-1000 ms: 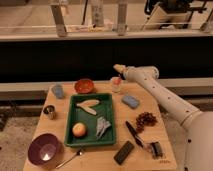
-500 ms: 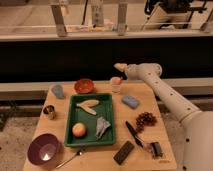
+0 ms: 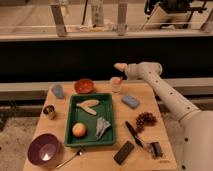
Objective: Place pepper in paper cup
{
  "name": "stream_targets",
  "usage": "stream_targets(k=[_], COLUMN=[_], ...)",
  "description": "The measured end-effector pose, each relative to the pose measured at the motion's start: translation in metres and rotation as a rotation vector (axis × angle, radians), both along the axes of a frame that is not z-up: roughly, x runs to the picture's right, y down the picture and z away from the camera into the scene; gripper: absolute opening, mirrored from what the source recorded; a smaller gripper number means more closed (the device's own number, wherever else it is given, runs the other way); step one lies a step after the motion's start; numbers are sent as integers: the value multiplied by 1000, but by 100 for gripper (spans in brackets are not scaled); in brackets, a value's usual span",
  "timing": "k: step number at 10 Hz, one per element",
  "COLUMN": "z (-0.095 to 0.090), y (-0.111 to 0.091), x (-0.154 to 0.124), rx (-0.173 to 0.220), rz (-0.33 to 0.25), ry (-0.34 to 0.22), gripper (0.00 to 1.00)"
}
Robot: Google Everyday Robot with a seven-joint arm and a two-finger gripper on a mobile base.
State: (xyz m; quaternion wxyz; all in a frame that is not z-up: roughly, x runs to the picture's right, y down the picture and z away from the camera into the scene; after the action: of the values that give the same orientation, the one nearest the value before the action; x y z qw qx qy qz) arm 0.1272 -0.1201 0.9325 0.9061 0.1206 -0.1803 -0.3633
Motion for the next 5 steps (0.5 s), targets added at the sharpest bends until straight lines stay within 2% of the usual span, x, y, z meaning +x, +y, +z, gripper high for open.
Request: stream_targets(k=[5], z=[0], y=[0], x=[-2], rx=[0], rz=[-2], ry=[-2], gripper=[80])
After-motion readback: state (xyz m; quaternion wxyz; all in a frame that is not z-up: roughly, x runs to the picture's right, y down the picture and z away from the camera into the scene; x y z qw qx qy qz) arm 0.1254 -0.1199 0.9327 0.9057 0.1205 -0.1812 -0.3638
